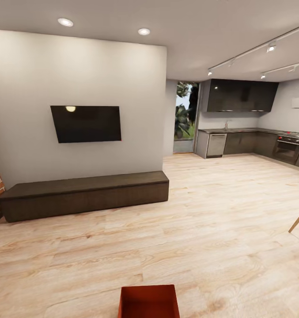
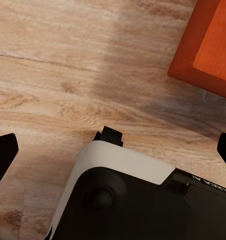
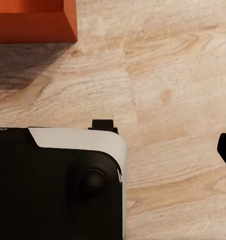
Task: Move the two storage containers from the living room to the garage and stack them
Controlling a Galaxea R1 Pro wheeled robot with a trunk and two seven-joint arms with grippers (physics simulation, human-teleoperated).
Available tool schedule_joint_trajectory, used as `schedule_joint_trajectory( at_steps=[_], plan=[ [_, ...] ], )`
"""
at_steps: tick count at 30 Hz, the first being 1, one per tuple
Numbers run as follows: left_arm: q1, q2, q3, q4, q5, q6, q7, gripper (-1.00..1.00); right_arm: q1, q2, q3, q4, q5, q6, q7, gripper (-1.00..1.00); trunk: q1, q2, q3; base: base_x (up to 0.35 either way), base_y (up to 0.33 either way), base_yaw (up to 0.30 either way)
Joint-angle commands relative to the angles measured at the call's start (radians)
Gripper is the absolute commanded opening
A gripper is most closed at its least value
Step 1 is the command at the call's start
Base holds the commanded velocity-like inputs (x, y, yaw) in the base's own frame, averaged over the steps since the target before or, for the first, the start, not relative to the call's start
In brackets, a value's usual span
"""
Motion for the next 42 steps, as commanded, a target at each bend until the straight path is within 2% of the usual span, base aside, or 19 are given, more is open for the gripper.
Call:
schedule_joint_trajectory(
  at_steps=[1,20,42],
  plan=[
    [-0.001,0.000,-0.001,0.000,0.004,-0.003,0.002,1.00,-0.001,0.000,0.008,0.003,-0.006,-0.006,0.000,1.00,0.000,-0.001,-0.001,0.000,0.000,0.000],
    [-0.001,0.000,-0.001,0.000,0.003,-0.003,0.002,1.00,-0.001,-0.002,0.008,0.003,-0.007,-0.003,0.000,1.00,0.000,-0.001,-0.002,0.000,0.000,0.000],
    [-0.001,0.004,-0.006,-0.013,-0.004,-0.003,0.002,1.00,-0.001,-0.004,0.009,0.003,-0.007,0.001,0.000,1.00,0.000,-0.001,-0.036,0.000,0.000,0.000]
  ],
)
